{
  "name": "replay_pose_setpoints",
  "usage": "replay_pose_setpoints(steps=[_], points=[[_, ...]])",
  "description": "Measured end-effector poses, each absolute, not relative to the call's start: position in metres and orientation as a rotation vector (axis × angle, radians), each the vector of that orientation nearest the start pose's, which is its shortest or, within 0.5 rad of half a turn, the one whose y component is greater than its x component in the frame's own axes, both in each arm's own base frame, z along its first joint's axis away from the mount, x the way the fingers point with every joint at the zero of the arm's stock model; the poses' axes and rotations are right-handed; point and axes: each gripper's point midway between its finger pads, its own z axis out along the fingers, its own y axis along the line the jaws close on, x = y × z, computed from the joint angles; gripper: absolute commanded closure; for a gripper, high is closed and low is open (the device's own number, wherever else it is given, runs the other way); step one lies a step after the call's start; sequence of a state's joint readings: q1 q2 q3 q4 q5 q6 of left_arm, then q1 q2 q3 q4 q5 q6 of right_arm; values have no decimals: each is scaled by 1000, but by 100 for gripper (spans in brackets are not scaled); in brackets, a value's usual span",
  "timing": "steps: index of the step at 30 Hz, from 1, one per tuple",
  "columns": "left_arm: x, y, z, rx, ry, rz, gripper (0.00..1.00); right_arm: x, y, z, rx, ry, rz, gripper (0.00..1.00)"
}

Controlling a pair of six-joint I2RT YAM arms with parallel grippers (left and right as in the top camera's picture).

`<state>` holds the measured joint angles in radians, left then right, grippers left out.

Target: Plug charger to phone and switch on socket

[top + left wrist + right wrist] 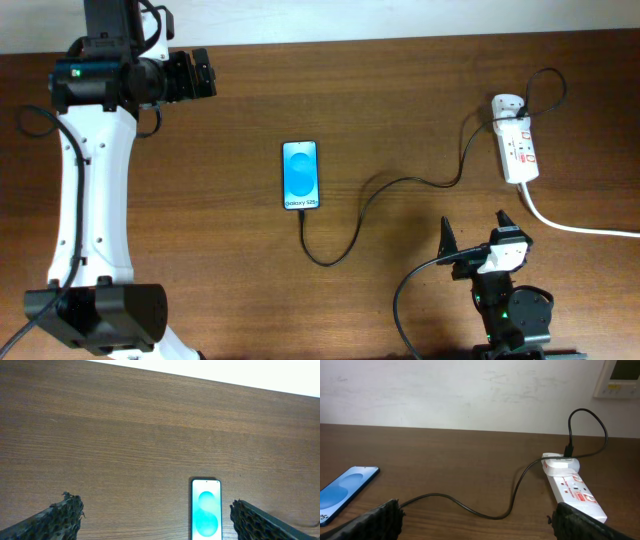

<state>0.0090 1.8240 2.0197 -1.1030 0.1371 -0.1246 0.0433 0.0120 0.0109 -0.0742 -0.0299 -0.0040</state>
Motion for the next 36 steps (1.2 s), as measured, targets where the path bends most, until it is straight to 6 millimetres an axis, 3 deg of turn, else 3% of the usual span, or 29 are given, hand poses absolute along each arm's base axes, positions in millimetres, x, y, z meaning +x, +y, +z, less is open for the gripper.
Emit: replay_pose_setpoints(steps=[19,22,26,29,30,31,34,36], points=[[465,-19,283,-107,2476,-219,1,246,16,158,-61,1645,56,2],[454,-18,275,-119,2532,-206,1,246,16,158,-61,1645,55,2],[424,-1,256,-163,2587,-76,1,246,15,158,-58,1644,52,2],[368,10,247,-188,2613,11,1,246,15,158,-58,1645,52,2],[359,11,246,-190,2617,17,1,246,15,158,-59,1646,52,2],[333,15,246,-198,2608,47,1,246,15,158,-58,1645,51,2],[286,25,248,-221,2514,120,1,246,15,158,-58,1646,52,2],[266,28,251,-229,2408,127,1,246,15,158,-59,1645,52,2]])
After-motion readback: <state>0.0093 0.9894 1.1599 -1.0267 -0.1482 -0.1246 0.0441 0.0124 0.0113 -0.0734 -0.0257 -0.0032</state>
